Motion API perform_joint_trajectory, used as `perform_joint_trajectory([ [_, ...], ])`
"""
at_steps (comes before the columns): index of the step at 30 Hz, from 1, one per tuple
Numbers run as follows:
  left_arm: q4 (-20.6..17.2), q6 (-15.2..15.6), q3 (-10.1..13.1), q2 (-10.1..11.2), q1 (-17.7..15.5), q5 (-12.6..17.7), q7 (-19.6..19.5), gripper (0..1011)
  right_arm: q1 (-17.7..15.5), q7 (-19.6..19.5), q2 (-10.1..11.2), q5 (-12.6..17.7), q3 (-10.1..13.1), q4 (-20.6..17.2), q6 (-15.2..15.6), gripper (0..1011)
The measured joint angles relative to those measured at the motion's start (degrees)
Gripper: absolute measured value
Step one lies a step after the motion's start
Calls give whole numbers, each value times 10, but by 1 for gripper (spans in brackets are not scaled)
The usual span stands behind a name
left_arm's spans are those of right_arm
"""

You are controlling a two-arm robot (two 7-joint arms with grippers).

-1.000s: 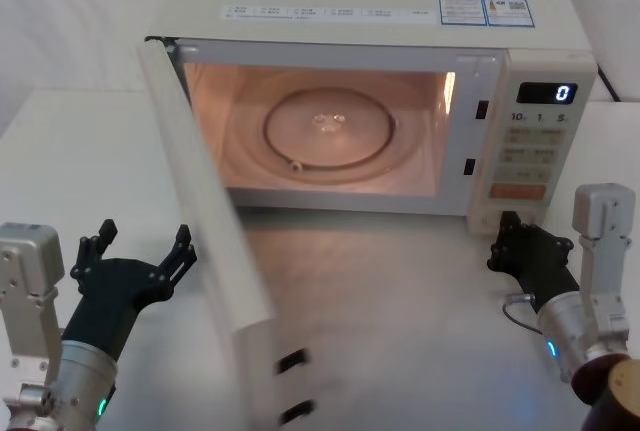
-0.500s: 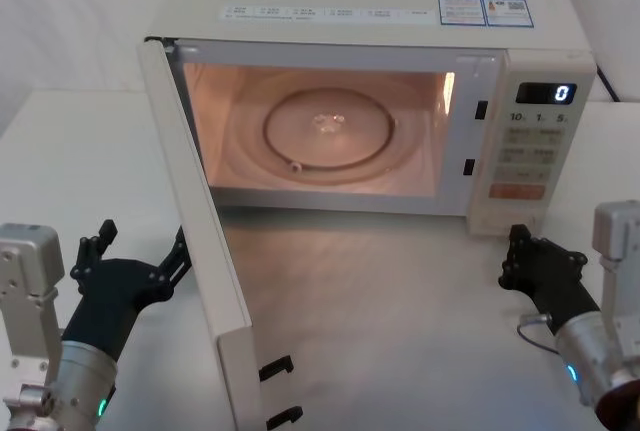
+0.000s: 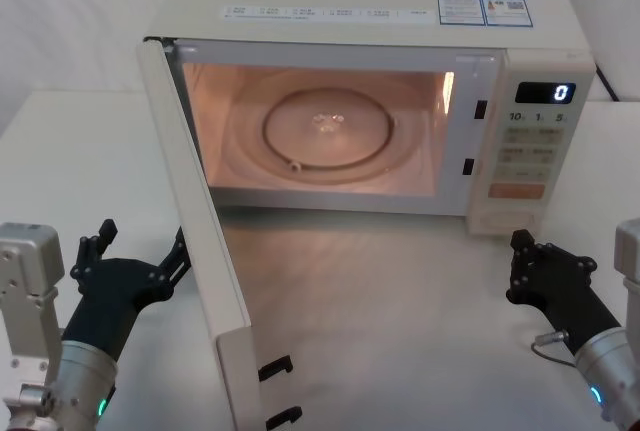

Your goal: Press the button to open the microwave door with one hand; close the microwave door with the other hand.

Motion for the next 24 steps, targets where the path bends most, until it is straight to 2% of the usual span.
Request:
perform_joint_trajectory([
  [5, 0, 0, 0, 0, 0, 0, 0, 1001, -6, 5, 11, 4, -2, -8, -7, 93],
  [15, 0, 0, 0, 0, 0, 0, 0, 1001, -13, 6, 26, 5, -5, -15, -19, 395],
  [16, 0, 0, 0, 0, 0, 0, 0, 1001, -14, 5, 27, 3, -6, -16, -20, 468],
  [17, 0, 0, 0, 0, 0, 0, 0, 1001, -14, 2, 29, -1, -7, -16, -21, 468],
  [24, 0, 0, 0, 0, 0, 0, 0, 1001, -14, 2, 28, 0, -6, -16, -21, 686],
])
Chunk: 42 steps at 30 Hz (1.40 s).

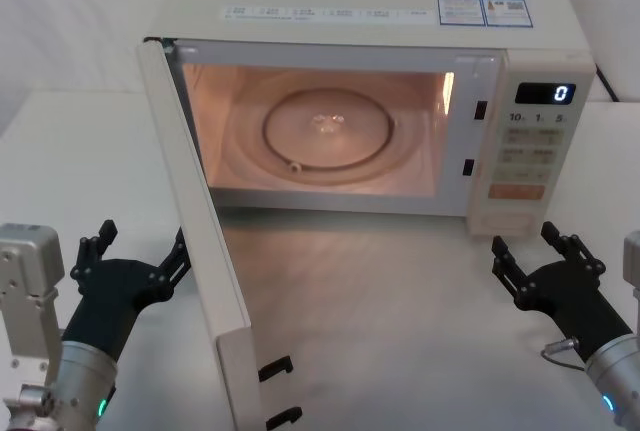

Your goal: Press the button to open the microwave door with one hand; close the microwave door with the other hand.

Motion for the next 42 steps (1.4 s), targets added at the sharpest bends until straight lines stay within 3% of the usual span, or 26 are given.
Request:
perform_joint_trajectory([
  [11, 0, 0, 0, 0, 0, 0, 0, 1001, 0, 1, 0, 2, 1, 0, 0, 1002],
  [42, 0, 0, 0, 0, 0, 0, 0, 1001, 1, 2, -1, 4, 1, 0, 1, 1002],
])
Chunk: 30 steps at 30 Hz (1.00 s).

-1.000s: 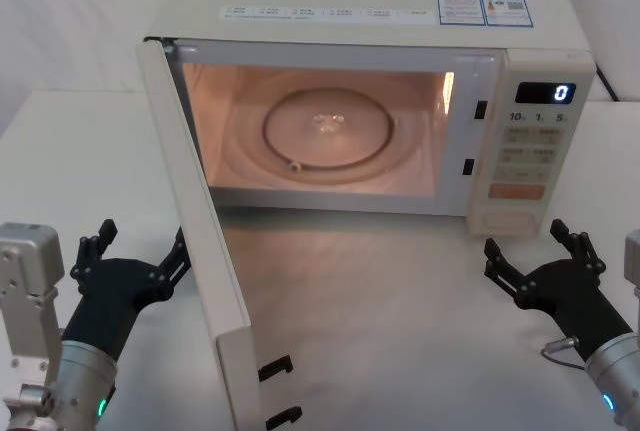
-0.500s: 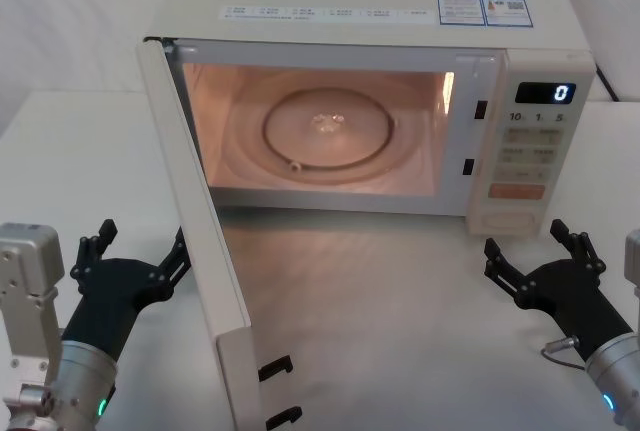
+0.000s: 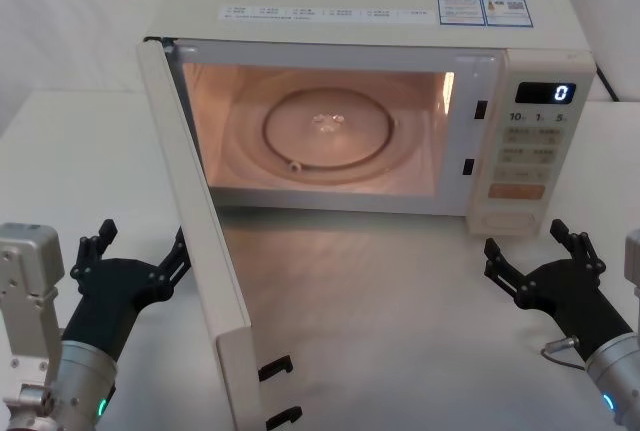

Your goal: Press the button to open the microwave door with one hand; close the microwave door with the other hand.

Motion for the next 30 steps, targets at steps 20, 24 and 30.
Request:
perform_joint_trajectory([
  [20, 0, 0, 0, 0, 0, 0, 0, 1001, 0, 0, 0, 0, 0, 0, 0, 1002],
  [24, 0, 0, 0, 0, 0, 0, 0, 1001, 0, 0, 0, 0, 0, 0, 0, 1002],
  [30, 0, 0, 0, 0, 0, 0, 0, 1001, 0, 0, 0, 0, 0, 0, 0, 1002],
])
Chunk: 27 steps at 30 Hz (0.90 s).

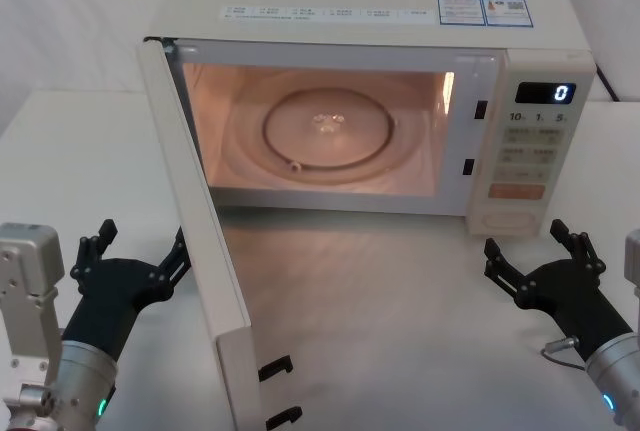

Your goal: Press the button to open the microwave door with one hand; close the microwave door with the other hand.

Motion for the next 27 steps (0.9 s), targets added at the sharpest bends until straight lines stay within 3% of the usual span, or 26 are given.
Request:
perform_joint_trajectory([
  [27, 0, 0, 0, 0, 0, 0, 0, 1001, 0, 0, 0, 0, 0, 0, 0, 1002],
])
